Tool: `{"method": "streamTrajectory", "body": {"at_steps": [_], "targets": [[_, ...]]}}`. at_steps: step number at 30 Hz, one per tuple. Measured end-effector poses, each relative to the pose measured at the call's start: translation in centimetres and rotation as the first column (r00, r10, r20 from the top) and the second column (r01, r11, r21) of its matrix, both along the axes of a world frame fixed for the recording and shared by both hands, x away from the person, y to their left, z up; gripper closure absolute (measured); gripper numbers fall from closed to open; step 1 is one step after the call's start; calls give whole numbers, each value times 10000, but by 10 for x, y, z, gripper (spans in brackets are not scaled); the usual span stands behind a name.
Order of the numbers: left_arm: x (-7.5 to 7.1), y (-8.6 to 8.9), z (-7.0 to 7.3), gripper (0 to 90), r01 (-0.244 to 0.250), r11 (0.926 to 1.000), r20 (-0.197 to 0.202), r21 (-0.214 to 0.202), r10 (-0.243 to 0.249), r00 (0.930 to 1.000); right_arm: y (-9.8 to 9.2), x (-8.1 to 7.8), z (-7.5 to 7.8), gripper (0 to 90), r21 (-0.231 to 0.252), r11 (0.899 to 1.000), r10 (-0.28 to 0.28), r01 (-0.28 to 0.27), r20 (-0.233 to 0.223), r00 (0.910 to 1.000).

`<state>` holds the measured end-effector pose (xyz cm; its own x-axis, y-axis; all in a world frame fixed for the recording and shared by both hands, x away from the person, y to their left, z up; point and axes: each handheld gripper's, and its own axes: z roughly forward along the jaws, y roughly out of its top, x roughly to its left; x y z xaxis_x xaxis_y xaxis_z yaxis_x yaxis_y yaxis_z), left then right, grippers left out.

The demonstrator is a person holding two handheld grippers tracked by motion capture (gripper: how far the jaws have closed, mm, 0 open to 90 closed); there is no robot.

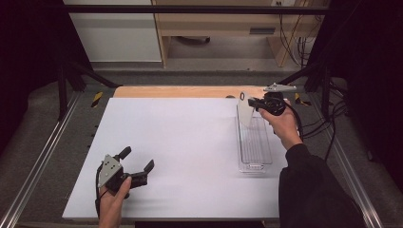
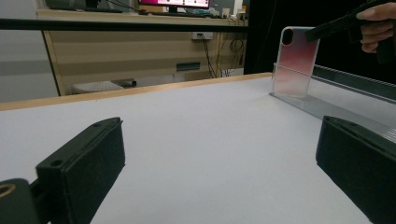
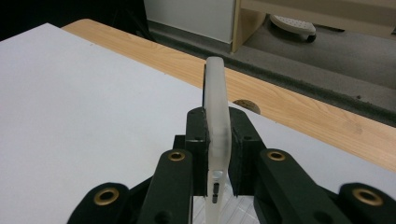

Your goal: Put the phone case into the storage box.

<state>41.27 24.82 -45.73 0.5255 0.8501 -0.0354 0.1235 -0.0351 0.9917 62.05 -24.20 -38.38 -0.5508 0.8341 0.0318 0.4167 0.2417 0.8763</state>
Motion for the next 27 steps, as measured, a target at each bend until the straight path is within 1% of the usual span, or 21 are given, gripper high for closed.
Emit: {"method": "streamTrajectory", "body": {"at_steps": [7, 13, 18, 22, 26, 27], "targets": [[0, 1, 0, 8, -25, 10000, 1, -42, 25, 10000, 1, -1, 1, 792, -43, 10000, -89, 89, -27, 10000], [0, 1, 0, 11, 15, 10000, 14, -24, -15, 10000, 2, -3, 2, 753, -31, 9999, -156, 155, -120, 9998], [0, 1, 0, 12, 9, 10000, 17, -40, -9, 10000, 4, -7, 4, 733, -247, 9993, -279, 276, -117, 9995], [0, 1, 0, 12, 7, 10000, 17, -30, -7, 10000, 5, -12, 5, 732, -342, 9985, -437, 431, -180, 9989], [0, 1, 0, 12, 24, 10000, 33, -54, -24, 10000, 6, -19, 5, 735, -424, 9967, -709, 695, -319, 9970], [0, 1, 0, 12, 31, 10000, 36, -66, -31, 10000, 7, -22, 4, 740, -492, 9952, -870, 849, -409, 9954]]}}
